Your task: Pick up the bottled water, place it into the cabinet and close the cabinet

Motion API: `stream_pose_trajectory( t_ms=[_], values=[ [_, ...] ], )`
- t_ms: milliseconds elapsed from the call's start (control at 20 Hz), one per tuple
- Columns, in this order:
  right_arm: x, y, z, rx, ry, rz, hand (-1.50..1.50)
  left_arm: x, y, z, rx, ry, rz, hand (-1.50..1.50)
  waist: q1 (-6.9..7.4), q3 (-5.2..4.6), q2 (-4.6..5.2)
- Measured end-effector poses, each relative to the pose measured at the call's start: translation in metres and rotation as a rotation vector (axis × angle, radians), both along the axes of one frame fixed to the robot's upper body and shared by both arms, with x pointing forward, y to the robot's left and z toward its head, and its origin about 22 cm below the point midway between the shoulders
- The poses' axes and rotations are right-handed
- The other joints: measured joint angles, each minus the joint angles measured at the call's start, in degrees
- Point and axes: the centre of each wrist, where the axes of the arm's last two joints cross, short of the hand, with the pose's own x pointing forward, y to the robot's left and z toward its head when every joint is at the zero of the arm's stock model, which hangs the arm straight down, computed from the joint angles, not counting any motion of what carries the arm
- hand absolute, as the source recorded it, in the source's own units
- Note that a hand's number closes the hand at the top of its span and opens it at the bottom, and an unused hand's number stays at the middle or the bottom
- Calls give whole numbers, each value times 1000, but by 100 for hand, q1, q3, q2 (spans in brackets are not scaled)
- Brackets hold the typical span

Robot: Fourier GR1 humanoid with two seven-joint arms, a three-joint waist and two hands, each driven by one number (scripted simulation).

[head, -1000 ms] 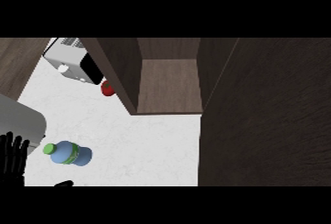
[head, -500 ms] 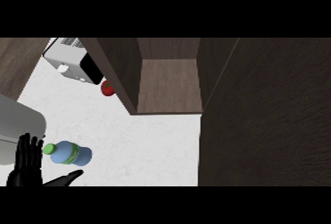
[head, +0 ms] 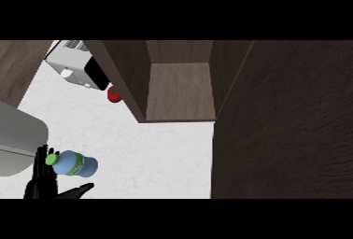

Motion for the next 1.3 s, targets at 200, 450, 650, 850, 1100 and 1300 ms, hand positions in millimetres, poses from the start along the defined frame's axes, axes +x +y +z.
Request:
stream_pose_trajectory(
  t_ms=[200,450,650,850,1100,1300],
  values=[
    [-1,5,-1,23,1,-5,-150,1,-10,-18,-54,-8,-51,-150,5,0,0],
    [-7,5,-2,25,5,-5,-150,10,-20,-32,-104,-33,-57,150,-3,0,1],
    [-9,0,-2,2,-1,-8,-150,11,-21,-39,-155,-81,-34,150,18,65,-24],
    [-9,1,-3,9,-4,-8,-150,13,-22,-42,-208,-99,-22,150,34,116,-40],
    [-9,-1,-4,-3,-4,-11,-150,14,-23,-45,-215,-107,-21,150,48,145,-44],
    [-10,0,-4,1,-3,-6,-150,21,-25,-42,-198,-108,-56,150,47,121,-34]
  ],
)
